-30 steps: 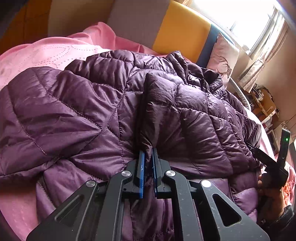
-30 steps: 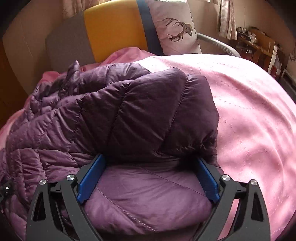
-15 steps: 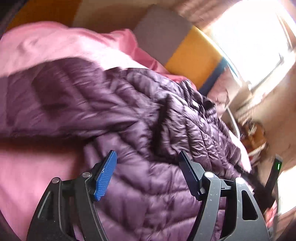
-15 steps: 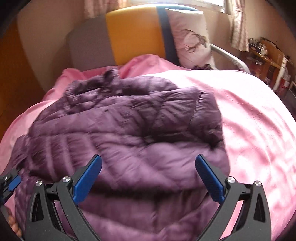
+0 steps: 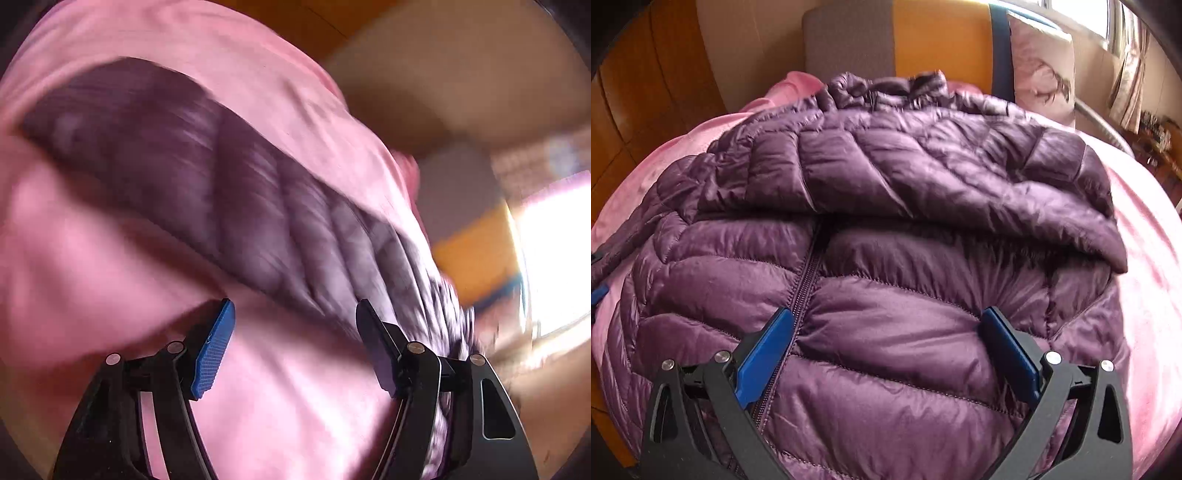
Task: Fold large clothes
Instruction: 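Grasp the other sleeve with the left gripper and fold it over the jacket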
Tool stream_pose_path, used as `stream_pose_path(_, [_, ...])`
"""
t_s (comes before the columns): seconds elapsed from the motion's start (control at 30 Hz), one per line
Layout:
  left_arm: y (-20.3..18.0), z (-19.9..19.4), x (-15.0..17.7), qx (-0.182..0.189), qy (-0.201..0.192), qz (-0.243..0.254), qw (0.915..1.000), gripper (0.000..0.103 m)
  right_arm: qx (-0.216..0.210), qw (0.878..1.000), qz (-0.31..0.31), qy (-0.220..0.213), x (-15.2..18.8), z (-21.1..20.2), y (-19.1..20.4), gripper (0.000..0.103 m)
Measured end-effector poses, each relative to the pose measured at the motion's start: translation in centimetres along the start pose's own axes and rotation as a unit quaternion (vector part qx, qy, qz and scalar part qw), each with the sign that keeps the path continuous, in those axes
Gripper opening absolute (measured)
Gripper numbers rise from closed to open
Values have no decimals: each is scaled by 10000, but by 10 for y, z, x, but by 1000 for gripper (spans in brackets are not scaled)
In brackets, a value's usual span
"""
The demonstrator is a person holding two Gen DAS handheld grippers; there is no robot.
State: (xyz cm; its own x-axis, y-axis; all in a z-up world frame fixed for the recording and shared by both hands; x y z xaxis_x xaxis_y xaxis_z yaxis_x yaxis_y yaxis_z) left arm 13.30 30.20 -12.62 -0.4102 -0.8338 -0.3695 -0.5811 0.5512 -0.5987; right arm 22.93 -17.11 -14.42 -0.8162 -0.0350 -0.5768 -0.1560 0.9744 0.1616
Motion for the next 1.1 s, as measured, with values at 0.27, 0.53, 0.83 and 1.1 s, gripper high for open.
stream_pose_path(0.27, [74,-12,-61,26,-272,-1485,9885,15,-118,9999,59,-66,2,3,-5,101])
stream_pose_path(0.53, [-33,-44,-49,383,-804,672,9938,8,-78,9999,9,-115,3,1,-3,101])
stream_pose_path(0.83, [-185,-37,75,1332,-250,2978,9450,8,-184,9996,68,-188,4,-1,-4,101])
stream_pose_path(1.1, [-224,35,182,1158,821,4045,9035,11,-308,9993,108,-192,4,-2,-6,101])
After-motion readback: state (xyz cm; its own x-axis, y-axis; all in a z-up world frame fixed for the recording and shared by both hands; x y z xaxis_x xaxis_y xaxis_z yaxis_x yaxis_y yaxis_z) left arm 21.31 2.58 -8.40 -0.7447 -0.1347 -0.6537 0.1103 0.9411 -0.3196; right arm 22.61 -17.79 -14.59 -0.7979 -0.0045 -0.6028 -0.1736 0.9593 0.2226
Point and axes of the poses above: each gripper's, at about its wrist camera, not at the fingertips, and z roughly the way its jaws point, y to its left, x to its underside, the point moved 4 cm from there along z, roughly the way its jaws point, and after that the axes turned 4 degrees about -x, right-handed, at the moved point
